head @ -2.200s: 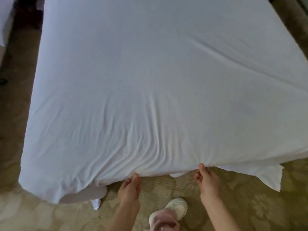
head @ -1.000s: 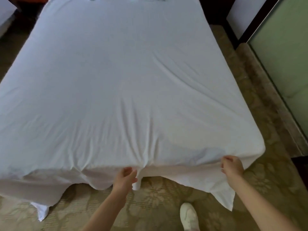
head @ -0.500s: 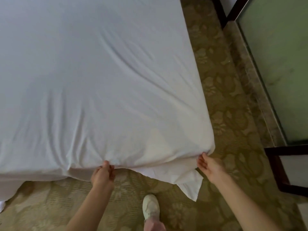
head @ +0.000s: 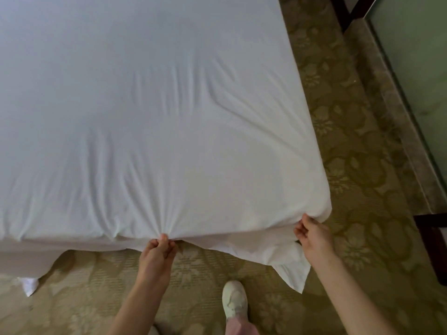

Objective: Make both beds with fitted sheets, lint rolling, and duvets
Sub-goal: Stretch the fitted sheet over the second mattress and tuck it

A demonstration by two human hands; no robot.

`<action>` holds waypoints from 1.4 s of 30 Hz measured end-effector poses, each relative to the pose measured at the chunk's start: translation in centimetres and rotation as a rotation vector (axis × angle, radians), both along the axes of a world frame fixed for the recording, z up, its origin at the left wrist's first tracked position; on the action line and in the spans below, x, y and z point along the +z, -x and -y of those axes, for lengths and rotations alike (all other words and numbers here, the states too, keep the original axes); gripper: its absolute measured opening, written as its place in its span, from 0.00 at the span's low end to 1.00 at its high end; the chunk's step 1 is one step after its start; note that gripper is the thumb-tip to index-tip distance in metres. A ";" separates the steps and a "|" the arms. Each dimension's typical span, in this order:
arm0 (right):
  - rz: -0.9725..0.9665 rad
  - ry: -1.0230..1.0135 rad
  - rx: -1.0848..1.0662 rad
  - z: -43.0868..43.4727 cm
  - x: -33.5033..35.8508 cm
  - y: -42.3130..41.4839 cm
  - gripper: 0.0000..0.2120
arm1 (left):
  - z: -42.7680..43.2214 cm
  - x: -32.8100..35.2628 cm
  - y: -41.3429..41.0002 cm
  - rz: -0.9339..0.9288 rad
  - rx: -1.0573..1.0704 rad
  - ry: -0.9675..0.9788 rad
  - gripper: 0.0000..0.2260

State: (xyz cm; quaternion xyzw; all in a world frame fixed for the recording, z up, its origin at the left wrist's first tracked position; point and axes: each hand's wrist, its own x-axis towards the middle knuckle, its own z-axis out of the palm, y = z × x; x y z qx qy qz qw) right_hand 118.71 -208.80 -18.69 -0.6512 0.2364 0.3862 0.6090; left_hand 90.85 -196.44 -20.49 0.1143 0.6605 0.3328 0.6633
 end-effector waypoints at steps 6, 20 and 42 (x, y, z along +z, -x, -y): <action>0.120 -0.012 0.133 1.5 2.5 0.5 0.10 | 0.0 0.8 0.9 0.009 0.000 -0.003 0.14; 0.127 0.659 0.638 10.0 -5.0 5.7 0.04 | -0.7 -1.9 3.6 -0.534 -0.252 0.053 0.03; 1.152 0.539 1.066 -10.0 -1.7 20.8 0.08 | -10.2 1.8 16.3 -0.768 -0.704 -0.547 0.01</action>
